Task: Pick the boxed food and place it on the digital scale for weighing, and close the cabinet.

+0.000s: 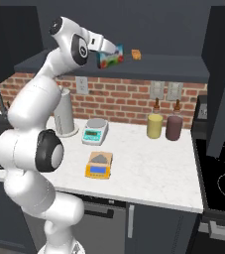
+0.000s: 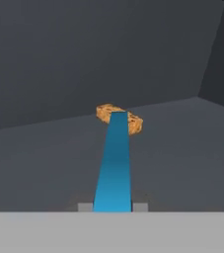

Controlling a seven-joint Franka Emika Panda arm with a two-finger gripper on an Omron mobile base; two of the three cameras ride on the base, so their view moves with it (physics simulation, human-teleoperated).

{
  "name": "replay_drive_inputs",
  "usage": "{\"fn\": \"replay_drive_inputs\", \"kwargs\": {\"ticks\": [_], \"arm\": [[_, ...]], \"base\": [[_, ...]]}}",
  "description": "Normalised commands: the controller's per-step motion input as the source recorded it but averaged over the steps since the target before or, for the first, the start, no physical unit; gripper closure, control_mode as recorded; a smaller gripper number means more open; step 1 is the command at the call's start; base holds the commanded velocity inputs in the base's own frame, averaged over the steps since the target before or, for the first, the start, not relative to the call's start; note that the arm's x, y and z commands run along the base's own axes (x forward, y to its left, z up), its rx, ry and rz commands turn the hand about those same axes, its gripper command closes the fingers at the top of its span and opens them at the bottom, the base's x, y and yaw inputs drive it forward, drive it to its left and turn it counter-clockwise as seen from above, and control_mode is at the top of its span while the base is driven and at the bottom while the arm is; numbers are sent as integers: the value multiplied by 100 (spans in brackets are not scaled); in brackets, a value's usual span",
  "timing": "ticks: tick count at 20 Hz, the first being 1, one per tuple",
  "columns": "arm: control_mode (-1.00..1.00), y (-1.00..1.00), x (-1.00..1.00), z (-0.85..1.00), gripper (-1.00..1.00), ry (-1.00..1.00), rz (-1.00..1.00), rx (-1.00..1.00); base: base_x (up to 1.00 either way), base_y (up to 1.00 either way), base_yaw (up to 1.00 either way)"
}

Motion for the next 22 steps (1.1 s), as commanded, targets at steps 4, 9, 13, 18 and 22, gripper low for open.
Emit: {"fn": "replay_drive_inputs", "kwargs": {"ticks": [4,9,13,18,22], "arm": [[-100,16,-89,0,100,-5,2,4],[-100,0,-100,10,100,7,16,1],[-100,0,-100,19,100,7,26,0],[-100,0,-100,13,100,2,29,0],[-100,0,-100,0,100,0,28,0]], "base": [[0,0,0],[0,0,0],[0,0,0],[0,0,0],[0,0,0]]}}
